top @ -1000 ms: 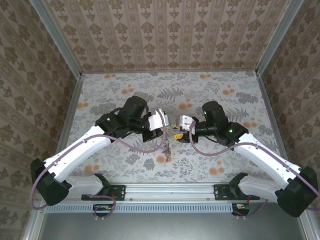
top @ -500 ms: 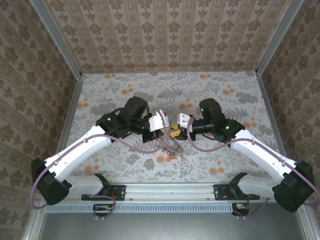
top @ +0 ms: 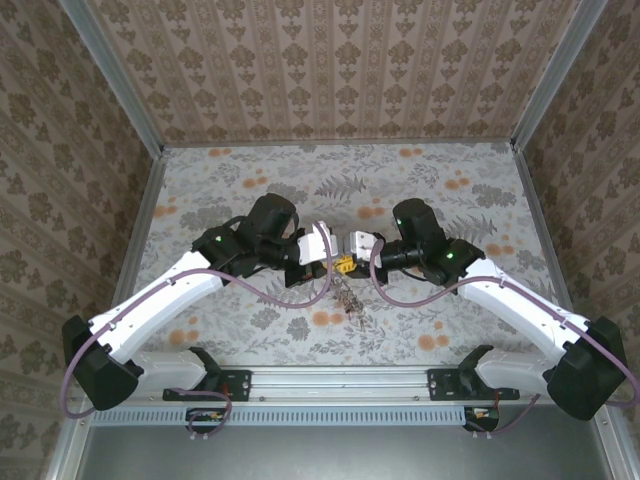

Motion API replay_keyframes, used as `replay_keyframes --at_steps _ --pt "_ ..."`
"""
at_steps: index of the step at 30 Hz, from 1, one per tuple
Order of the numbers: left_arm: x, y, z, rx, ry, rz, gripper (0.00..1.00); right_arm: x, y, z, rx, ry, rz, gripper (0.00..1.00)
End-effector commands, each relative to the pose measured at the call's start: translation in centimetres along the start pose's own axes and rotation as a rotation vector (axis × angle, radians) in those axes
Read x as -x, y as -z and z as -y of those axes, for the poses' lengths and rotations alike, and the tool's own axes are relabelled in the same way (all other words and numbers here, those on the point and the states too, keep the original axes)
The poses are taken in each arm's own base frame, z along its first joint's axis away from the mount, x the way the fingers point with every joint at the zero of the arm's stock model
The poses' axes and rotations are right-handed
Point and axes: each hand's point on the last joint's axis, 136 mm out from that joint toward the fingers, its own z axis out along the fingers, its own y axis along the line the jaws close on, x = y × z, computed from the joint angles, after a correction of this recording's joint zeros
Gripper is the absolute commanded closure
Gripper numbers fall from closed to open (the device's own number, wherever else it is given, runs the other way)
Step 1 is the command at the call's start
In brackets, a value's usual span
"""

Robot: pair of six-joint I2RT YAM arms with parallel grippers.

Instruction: Put the keys on the keyring

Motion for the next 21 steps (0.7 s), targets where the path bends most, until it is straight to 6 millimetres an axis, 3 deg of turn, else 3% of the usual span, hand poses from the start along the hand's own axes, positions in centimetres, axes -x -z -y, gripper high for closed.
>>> replay_keyframes --at_steps 1,4,7,9,14,21 --pt "2.5 0.9 0.4 -0.014 -0.061 0.081 1.0 1.1 0.0 0.1 0.006 0.027 0.025 1.0" --pt "2.4 1.3 0.4 -0.005 -0.05 0.095 1.0 1.4 0.1 0.3 -0.008 0.008 0.044 1.0" --pt "1.9 2.5 -0.1 0.043 -0.009 0.122 0.76 2.3 0.3 0.3 -0.018 -0.018 0.103 1.0" --pt "1.6 3.5 -0.3 0.081 0.006 0.158 0.69 2.9 0.5 0.3 -0.034 -0.028 0.156 1.0" --pt "1.1 4.8 0.3 0.122 0.013 0.226 0.67 4.5 1.1 0.7 -0.064 -0.07 0.277 1.0" --pt "1.0 4.2 0.3 0.104 0.037 0.236 0.68 5.3 1.4 0.5 -0.06 -0.109 0.363 1.0"
